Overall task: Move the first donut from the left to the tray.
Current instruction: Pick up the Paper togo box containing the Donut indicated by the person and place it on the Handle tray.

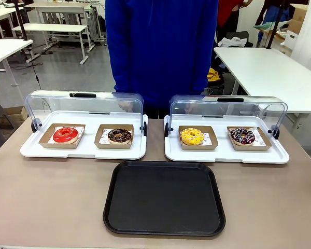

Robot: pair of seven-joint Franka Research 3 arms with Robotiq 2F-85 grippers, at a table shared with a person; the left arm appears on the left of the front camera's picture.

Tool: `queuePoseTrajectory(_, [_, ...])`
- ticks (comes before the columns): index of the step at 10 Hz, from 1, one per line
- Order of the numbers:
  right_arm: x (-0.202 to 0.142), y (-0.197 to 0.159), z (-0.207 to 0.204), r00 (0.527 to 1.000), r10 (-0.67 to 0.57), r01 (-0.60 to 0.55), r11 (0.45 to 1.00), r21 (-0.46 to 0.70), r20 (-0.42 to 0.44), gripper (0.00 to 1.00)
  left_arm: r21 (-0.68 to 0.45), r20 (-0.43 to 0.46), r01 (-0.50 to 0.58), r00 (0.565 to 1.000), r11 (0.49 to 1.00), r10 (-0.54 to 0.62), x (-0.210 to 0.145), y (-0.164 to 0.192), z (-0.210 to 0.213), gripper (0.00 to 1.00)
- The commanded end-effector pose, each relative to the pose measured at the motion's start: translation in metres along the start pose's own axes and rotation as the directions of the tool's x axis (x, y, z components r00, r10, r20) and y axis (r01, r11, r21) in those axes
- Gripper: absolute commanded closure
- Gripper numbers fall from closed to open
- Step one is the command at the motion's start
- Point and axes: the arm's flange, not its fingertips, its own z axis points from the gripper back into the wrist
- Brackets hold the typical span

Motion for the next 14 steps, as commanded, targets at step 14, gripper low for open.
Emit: queuePoseTrajectory(14, [0.0023,-0.0038,-0.001,0.999,0.025,-0.025,1.0,-0.001,0.03,0.0,-0.003,0.025,0.021,0.999,1.0,-0.021,0.0003,0.0015,0.0007,0.0])
